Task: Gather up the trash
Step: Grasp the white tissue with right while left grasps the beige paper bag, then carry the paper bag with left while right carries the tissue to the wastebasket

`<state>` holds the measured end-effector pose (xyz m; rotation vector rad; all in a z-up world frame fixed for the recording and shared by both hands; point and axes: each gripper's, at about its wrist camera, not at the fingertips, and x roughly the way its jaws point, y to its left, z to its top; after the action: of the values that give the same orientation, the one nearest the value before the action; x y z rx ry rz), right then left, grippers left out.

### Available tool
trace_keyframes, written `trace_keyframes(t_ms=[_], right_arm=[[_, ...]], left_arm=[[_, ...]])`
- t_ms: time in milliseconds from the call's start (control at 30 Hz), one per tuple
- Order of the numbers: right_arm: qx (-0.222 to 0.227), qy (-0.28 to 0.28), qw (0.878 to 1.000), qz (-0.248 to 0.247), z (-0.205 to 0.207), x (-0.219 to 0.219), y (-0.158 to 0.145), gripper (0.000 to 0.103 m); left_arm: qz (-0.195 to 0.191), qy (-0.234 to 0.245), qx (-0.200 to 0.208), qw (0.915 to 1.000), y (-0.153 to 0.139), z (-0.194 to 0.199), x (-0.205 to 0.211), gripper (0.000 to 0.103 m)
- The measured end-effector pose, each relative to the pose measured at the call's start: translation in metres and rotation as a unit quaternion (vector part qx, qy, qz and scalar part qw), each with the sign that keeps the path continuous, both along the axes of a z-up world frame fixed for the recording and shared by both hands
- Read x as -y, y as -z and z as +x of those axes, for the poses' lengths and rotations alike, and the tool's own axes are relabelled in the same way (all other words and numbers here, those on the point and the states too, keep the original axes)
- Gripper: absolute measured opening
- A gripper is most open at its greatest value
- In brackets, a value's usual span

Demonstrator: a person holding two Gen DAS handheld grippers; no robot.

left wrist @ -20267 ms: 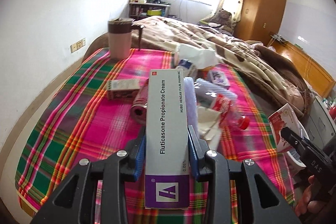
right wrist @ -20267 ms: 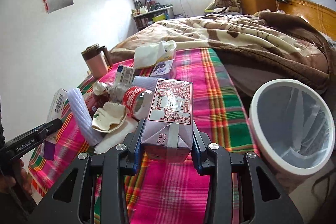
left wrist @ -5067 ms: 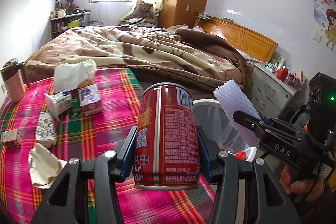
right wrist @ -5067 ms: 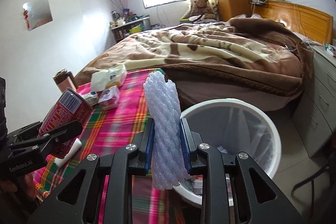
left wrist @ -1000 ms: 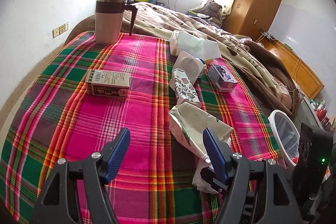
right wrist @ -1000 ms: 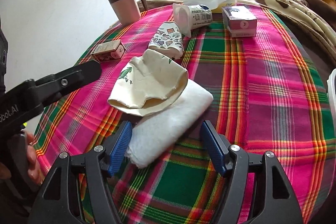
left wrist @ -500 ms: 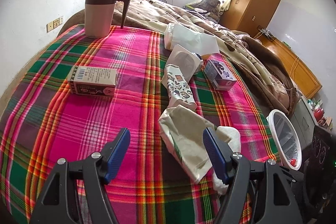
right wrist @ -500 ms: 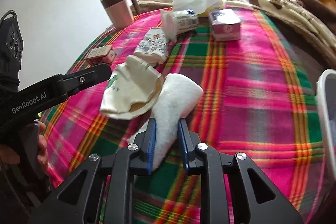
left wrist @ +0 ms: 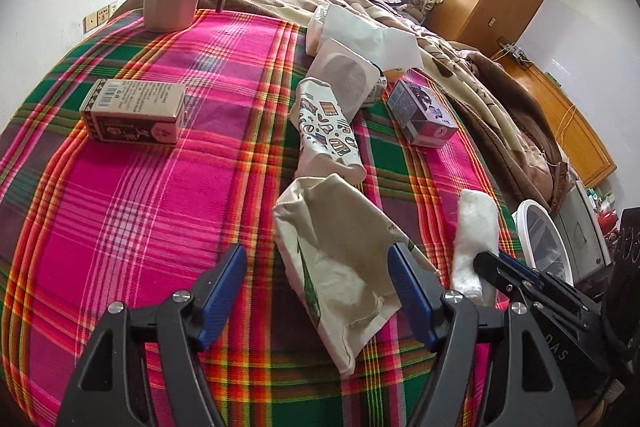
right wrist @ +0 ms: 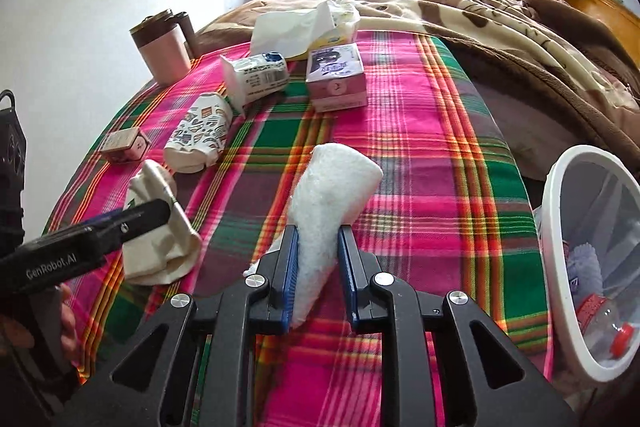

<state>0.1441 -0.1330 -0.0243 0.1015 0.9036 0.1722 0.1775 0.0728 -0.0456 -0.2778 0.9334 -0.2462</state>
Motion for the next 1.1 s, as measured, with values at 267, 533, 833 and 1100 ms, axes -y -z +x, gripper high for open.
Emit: trace_keyframes(t_ms=[267, 533, 833, 1100], right_arm=[[0.004, -0.005, 1.0, -0.003, -0.002, 0.004, 0.001, 0.02], [0.002, 0.0, 1.0, 0.006, -0.003, 0.012, 0.002, 0.02], [0.01, -0.004, 1.0, 0.014, -0.005, 0.015, 0.001, 0.02], [0.026, -0.002, 0.999, 0.027, -0.01, 0.021, -0.005, 0.02]], left_arm=[[0.015, -0.029, 0.001, 0.9995, 0.002, -0.003, 0.01, 0.074], [0.029, -0.037, 0.008, 0.9989, 0.003, 0.004, 0.025, 0.05], [0.023, -0.03, 0.019, 0.9991, -0.003, 0.0, 0.026, 0.022], [0.034, -0.02, 0.046, 0.9981, -0.019, -0.012, 0.028, 0.017]])
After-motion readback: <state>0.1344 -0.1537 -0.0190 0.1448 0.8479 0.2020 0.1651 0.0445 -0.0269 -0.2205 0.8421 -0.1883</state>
